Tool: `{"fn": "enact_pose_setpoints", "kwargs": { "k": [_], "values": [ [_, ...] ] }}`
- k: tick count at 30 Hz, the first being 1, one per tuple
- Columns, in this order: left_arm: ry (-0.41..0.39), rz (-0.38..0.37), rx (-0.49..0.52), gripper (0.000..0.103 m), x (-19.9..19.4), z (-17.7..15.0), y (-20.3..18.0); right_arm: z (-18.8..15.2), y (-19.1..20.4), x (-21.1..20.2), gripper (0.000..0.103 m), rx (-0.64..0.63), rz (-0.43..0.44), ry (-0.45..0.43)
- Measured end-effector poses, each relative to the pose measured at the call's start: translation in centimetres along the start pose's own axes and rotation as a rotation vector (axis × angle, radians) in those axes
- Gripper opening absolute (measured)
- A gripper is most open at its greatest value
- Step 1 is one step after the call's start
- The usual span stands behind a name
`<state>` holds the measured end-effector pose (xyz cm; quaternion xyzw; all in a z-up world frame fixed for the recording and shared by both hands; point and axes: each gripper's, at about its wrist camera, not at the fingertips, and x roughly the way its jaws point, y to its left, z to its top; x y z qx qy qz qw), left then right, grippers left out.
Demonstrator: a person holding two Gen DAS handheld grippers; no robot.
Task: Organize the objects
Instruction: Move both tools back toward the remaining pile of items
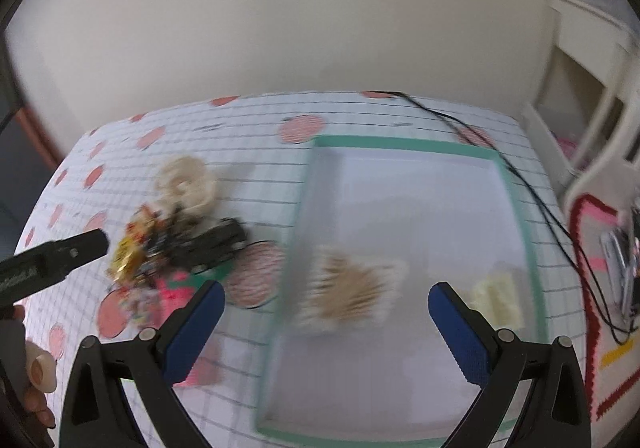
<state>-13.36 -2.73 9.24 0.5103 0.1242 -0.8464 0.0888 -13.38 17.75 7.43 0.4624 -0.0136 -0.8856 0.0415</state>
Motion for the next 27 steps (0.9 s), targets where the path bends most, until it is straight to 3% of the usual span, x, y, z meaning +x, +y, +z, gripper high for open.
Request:
{"fn": "enact_pose_setpoints", "kwargs": {
  "k": [6,11,16,20,27],
  "values": [
    [0.055,-0.009,0.011,0.103,-0.2,-0.9,1.5,-0.5,4.5,0.2,0.103,-0.099,0.054,0.017],
    [0.103,-0.043,-0.022,0.103,0.5,-1.7,2.4,-0.8,5.7,0.5,0.103,-0.120,0.126,0.045],
    [0.190,-0.122,-0.097,0.103,2.1,-2.8,3.7,-0.7,5.8,1.4,0.099,-0.148,0.084,0.058],
    [0.207,-0.099,-0.116,0.102,2.3,-3.1,4.4,-0.3,4.3,1.6,0.097,-0.100,0.054,0.054],
    [0.258,-0.117,-0.018,0.102,2.8,-4.9,1.6,0.4,4.0,2.1,0.089,-0.006,0.168,0.071]
  ]
}}
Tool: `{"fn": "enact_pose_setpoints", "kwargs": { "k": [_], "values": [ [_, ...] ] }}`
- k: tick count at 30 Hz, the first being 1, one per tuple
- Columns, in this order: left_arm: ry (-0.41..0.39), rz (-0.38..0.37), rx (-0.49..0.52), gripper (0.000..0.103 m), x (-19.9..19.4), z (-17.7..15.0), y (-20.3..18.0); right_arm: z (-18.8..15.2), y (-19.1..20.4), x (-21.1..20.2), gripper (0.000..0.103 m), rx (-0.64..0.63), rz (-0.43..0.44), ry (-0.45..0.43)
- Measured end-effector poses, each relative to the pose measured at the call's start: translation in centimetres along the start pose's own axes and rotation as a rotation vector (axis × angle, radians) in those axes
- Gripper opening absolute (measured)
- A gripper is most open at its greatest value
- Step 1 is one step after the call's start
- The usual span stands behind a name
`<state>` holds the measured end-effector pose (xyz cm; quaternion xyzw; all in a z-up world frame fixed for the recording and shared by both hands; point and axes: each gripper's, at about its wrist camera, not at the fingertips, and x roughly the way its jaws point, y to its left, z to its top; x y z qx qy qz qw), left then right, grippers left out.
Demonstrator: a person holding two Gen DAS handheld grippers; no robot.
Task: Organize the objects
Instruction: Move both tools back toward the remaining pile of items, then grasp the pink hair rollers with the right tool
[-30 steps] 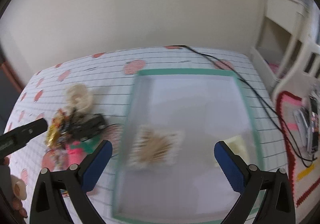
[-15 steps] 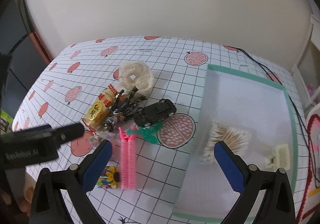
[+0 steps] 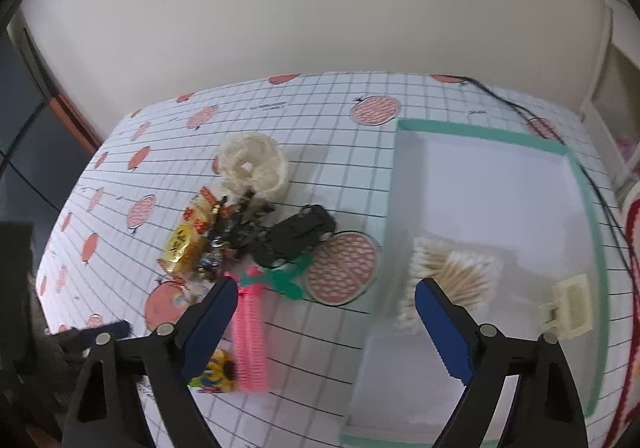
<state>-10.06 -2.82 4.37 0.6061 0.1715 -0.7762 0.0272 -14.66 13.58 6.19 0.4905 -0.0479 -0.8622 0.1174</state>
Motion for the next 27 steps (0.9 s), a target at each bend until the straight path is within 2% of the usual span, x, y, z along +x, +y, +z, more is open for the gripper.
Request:
{"fn": "enact_pose_setpoints", "kwargs": {
  "k": [5,8,13,15,18,21,27],
  "values": [
    [0.040,-0.014,0.024,0.102,1.0,-1.2,-1.3,-0.4,1.2,0.8,0.082,-0.019,0.068,0.040],
    [0.059,-0.018,0.028,0.093,1.7,-1.2,-1.4,-0.8,1.5,1.3,0.076,-0.023,0.100,0.069],
    [0.068,-0.009,0.036,0.091,2.1,-1.4,-1.5,-1.3,2.2,2.2,0.066,-0.026,0.135,0.108],
    [0.070,-0.006,0.042,0.082,2.1,-1.5,-1.7,-1.4,2.4,2.5,0.062,-0.030,0.147,0.122],
    [0.076,-0.005,0.051,0.081,2.3,-1.6,-1.8,-1.6,2.7,3.2,0.051,-0.026,0.145,0.142],
    [0.076,-0.007,0.058,0.073,2.3,-1.7,-1.8,-1.6,3.0,3.6,0.051,-0.018,0.164,0.154],
    [0.074,-0.006,0.074,0.067,2.2,-1.8,-1.8,-1.8,3.9,4.4,0.046,-0.039,0.180,0.181]
  ]
}}
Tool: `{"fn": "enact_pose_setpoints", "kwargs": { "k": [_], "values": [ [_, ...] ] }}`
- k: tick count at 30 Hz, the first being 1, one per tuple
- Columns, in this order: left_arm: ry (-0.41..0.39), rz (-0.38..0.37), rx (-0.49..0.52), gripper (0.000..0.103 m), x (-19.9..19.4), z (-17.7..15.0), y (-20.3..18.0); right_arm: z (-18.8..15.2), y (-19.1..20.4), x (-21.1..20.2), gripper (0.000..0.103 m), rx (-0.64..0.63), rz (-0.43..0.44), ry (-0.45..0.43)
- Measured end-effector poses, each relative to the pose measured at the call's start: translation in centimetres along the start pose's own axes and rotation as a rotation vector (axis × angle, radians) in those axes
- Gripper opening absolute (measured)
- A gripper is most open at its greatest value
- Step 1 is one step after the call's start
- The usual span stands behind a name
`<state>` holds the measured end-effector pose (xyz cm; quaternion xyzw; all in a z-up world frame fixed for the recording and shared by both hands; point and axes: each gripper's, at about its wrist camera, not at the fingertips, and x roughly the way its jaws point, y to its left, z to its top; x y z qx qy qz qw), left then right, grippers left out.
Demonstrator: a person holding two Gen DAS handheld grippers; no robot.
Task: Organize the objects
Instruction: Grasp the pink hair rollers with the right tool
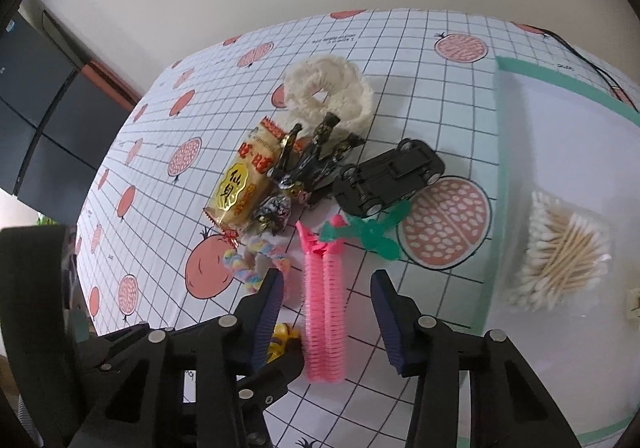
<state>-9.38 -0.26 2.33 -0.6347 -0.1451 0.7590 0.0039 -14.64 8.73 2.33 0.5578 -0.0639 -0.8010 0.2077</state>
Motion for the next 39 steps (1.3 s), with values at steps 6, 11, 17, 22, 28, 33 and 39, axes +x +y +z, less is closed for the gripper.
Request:
{"fn": "enact_pose_setpoints", "kwargs": {
  "k": [6,11,17,22,28,33,39],
  "values": [
    [0.002,-0.013,0.013,0.061,0.0,-0.3,-0.2,-0.2,0.2,1.1,0.041,-0.008,-0.005,0.040],
    [0.007,-0.017,0.022,0.054,0.1,-0.5,-0.2,-0.2,0.1,2.0,0.037,-0.003,-0.006,0.062],
    [-0.002,-0.006,0.045,0.052,0.0,-0.8,-0.4,-0.3,-0.2,2.7,0.031,0.014,-0.001,0.085],
    [-0.006,-0.008,0.052,0.050,0.0,-1.0,-0.9,-0.2,-0.3,2.7,0.031,0.017,0.005,0.079],
    [-0.005,-0.007,0.053,0.049,0.1,0.0,-1.4,-0.3,-0.4,2.7,0.030,0.019,0.014,0.077],
    [-0.006,-0.020,0.051,0.045,-0.1,0.6,-0.2,-0.3,-0.4,2.0,0.030,0.018,0.024,0.073],
    [-0.011,-0.008,0.046,0.044,-0.6,0.7,0.2,-0.2,0.0,1.1,0.029,0.007,0.035,0.057]
  ]
}}
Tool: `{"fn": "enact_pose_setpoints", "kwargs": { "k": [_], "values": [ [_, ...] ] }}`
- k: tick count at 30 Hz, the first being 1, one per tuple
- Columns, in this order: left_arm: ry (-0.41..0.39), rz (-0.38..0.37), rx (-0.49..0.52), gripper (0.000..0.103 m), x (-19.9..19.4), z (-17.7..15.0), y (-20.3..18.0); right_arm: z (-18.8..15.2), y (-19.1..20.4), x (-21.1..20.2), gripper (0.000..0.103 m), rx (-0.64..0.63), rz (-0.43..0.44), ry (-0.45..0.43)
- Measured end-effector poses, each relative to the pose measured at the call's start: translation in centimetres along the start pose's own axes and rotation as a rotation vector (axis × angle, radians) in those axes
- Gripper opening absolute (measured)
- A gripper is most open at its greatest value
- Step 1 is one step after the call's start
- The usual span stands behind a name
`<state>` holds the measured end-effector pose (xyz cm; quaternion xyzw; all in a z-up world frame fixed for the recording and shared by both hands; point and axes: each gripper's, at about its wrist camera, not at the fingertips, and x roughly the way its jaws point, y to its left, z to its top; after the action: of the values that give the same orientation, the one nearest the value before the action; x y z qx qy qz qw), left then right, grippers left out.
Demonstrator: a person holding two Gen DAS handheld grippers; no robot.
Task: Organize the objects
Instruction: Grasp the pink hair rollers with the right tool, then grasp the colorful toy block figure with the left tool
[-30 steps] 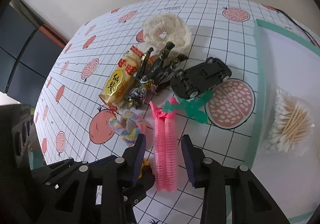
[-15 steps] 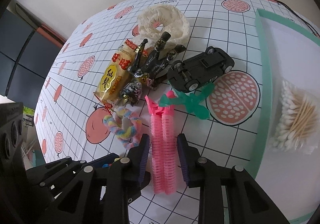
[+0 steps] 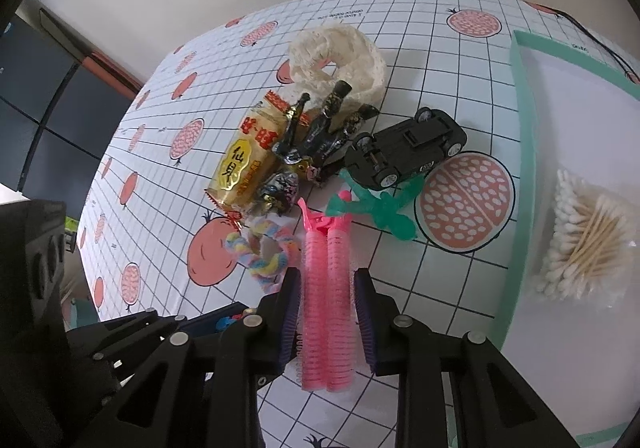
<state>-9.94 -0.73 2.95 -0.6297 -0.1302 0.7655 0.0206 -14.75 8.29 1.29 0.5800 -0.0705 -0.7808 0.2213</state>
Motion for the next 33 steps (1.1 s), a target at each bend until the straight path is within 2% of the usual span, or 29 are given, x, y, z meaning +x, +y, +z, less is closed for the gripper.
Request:
{"fn": "enact_pose_setpoints", "kwargs": {
  "k": [11,15,16,25,29,33],
  "values": [
    [-0.023,0.036,-0.001,0.044,-1.1,-0.2,0.4,-0.2,-1.0,-1.2,0.029,0.025,0.000,0.009],
    [-0.043,0.047,-0.003,0.044,-1.8,-0.2,0.9,-0.2,-0.9,-2.1,0.029,0.019,0.011,-0.018],
    [-0.046,0.053,-0.008,0.044,-1.7,0.0,0.1,-0.1,-0.8,-2.4,0.029,0.016,0.020,-0.026],
    [-0.090,0.091,-0.038,0.044,-3.3,0.0,0.6,0.0,-0.6,-4.2,0.029,0.032,0.114,-0.083],
    [-0.095,0.103,-0.042,0.044,-3.2,0.3,0.4,0.2,-0.7,-5.0,0.029,0.047,0.107,-0.116],
    [-0.097,0.110,-0.034,0.044,-3.0,0.6,-0.2,-0.1,-2.2,-4.9,0.029,0.090,0.089,-0.097]
  ]
}}
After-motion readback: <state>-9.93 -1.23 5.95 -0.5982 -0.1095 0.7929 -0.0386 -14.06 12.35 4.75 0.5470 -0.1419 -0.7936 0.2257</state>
